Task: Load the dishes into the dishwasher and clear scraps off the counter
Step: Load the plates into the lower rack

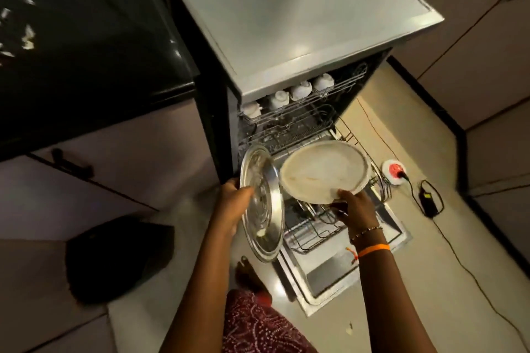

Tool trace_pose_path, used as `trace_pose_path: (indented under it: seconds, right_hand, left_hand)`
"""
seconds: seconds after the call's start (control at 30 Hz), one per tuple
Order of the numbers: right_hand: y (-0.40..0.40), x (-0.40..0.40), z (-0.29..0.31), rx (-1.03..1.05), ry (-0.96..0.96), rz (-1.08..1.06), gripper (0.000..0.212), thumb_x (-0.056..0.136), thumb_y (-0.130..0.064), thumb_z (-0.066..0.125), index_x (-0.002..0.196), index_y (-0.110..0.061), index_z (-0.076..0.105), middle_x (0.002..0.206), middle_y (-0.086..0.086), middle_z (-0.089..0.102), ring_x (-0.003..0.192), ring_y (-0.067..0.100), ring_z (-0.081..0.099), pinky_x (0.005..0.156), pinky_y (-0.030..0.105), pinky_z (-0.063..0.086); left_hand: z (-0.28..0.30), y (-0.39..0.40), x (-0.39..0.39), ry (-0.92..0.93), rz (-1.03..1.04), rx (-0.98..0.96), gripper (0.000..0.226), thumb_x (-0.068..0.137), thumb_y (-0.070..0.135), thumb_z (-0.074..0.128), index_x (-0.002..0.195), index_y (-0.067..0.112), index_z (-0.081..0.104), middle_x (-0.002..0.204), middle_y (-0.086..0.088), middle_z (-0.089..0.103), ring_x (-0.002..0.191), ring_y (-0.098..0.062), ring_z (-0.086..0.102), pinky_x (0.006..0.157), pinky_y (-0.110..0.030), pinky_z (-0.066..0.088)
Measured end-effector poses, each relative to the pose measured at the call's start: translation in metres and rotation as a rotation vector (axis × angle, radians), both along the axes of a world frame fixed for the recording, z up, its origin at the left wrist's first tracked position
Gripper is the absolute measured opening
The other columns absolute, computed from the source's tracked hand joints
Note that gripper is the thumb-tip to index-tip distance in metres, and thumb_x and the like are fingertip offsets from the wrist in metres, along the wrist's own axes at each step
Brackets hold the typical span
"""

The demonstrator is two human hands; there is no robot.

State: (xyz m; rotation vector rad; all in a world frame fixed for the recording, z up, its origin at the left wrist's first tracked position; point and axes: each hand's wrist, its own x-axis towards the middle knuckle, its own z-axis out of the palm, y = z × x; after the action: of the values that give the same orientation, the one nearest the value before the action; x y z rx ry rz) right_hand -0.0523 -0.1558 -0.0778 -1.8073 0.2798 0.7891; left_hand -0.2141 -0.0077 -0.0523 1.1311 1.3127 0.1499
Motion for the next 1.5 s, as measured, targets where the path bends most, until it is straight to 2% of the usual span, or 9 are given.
trace_pose_path:
  seconds: [0.17,0.33,0.47,0.57,0.7,0.87,1.17,1.37,1.5]
  right_hand:
    - [0.000,0.047,-0.030,-0.184,-0.137,0.137,0.032,0.089,0.008,0.043,0.120,0.005,0.048,0.110,0.022,0.056,0.069,0.029,0.057,0.037,0.016,0.048]
    - [-0.002,0.078,-0.055,-0.332,-0.280,0.360,0.024,0.088,0.007,0.046,0.111,0.011,0.052,0.101,0.022,0.058,0.078,0.026,0.055,0.036,0.012,0.044]
    - [0.013,0.122,-0.096,-0.436,-0.410,0.615,0.031,0.085,-0.007,0.048,0.113,0.004,0.054,0.097,0.028,0.064,0.078,0.039,0.062,0.066,0.043,0.054]
    - [0.030,0.159,-0.136,-0.504,-0.460,0.766,0.030,0.087,-0.001,0.045,0.116,0.004,0.051,0.102,0.032,0.062,0.092,0.045,0.059,0.076,0.045,0.048]
    - [0.053,0.204,-0.190,-0.471,-0.544,0.906,0.031,0.087,-0.001,0.045,0.118,0.003,0.049,0.101,0.030,0.063,0.089,0.044,0.060,0.075,0.045,0.050]
    - [0.090,0.242,-0.251,-0.473,-0.689,1.048,0.037,0.089,-0.003,0.045,0.126,0.002,0.046,0.104,0.029,0.062,0.092,0.042,0.059,0.066,0.036,0.038]
    - [0.142,0.262,-0.330,-0.610,-0.775,1.181,0.032,0.093,-0.007,0.039,0.124,0.000,0.044,0.117,0.028,0.058,0.110,0.041,0.054,0.086,0.041,0.042]
    - [0.129,0.268,-0.333,-0.559,-0.611,1.098,0.041,0.091,-0.011,0.051,0.126,0.004,0.037,0.127,0.028,0.051,0.117,0.041,0.049,0.092,0.040,0.039]
    - [0.085,0.246,-0.302,-0.332,-0.842,1.030,0.054,0.087,-0.010,0.058,0.133,0.003,0.034,0.134,0.022,0.046,0.119,0.037,0.047,0.096,0.039,0.040]
  left_hand:
    - [-0.051,-0.004,0.048,0.088,-0.025,-0.028,0.058,0.053,0.029,0.056,0.109,0.018,0.061,0.092,-0.010,0.070,0.086,-0.030,0.066,0.082,-0.047,0.055]
    - [-0.051,-0.010,0.074,0.174,0.027,-0.024,0.032,0.074,0.019,0.058,0.106,0.023,0.057,0.087,-0.002,0.066,0.082,-0.023,0.062,0.076,-0.037,0.054]
    - [-0.084,-0.021,0.106,0.189,0.142,0.010,0.036,0.069,0.025,0.057,0.105,0.022,0.059,0.082,0.002,0.064,0.077,-0.018,0.060,0.066,-0.027,0.044]
    - [-0.113,-0.034,0.144,0.191,0.314,0.062,0.026,0.078,0.015,0.058,0.101,0.027,0.059,0.085,0.004,0.064,0.073,-0.011,0.058,0.067,-0.026,0.044]
    - [-0.161,-0.046,0.188,0.233,0.479,0.094,0.040,0.080,0.010,0.057,0.119,0.017,0.056,0.107,-0.008,0.065,0.092,-0.027,0.061,0.083,-0.036,0.051]
    - [-0.205,-0.045,0.211,0.194,0.583,0.120,0.054,0.060,0.030,0.051,0.111,0.014,0.060,0.100,-0.009,0.067,0.089,-0.027,0.061,0.078,-0.033,0.048]
    - [-0.252,-0.052,0.202,-0.049,0.695,0.047,0.024,0.056,0.019,0.060,0.079,0.021,0.065,0.071,0.003,0.065,0.075,-0.018,0.058,0.065,-0.028,0.043]
    - [-0.263,-0.075,0.179,-0.193,0.819,-0.045,0.044,0.073,0.003,0.063,0.114,0.017,0.058,0.100,-0.005,0.067,0.090,-0.022,0.063,0.063,-0.028,0.047]
    - [-0.265,-0.092,0.158,-0.305,0.904,-0.123,0.056,0.070,0.004,0.066,0.123,0.018,0.054,0.099,-0.001,0.069,0.091,-0.019,0.066,0.058,-0.025,0.052]
